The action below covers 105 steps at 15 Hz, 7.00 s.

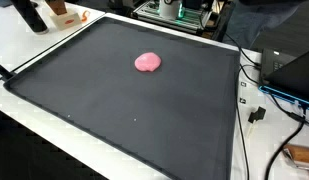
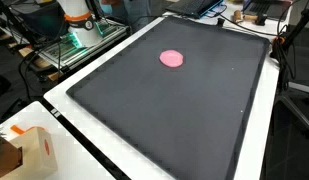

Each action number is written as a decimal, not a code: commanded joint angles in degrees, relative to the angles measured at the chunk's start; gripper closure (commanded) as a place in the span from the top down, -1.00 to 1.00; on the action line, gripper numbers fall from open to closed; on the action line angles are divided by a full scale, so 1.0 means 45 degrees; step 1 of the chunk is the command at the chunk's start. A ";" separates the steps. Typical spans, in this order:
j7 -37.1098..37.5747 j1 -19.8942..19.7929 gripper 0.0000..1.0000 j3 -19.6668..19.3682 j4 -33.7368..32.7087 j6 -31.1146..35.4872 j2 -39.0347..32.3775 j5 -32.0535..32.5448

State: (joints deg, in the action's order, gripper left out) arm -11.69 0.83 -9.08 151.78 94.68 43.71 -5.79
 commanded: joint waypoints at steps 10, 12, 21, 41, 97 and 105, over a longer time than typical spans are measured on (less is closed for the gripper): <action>-0.0033 -0.0272 0.50 0.0231 -0.0089 -0.0047 -0.0082 -0.0001; -0.0046 -0.0305 0.31 0.0244 -0.0085 -0.0050 -0.0045 0.0044; -0.0069 -0.0361 -0.42 0.0222 -0.0118 0.0083 -0.0064 -0.0050; -0.0069 -0.0360 0.08 0.0230 -0.0120 0.0083 -0.0096 -0.0049; -1.2109 -0.0534 -0.42 0.0979 -0.3252 0.9790 -0.9907 -1.0591; -1.0635 -0.0070 -0.42 0.2000 -0.3232 1.1062 -0.9836 -0.8495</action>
State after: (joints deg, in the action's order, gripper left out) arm -63.33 -0.48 -1.50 137.24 142.27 -0.83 -48.10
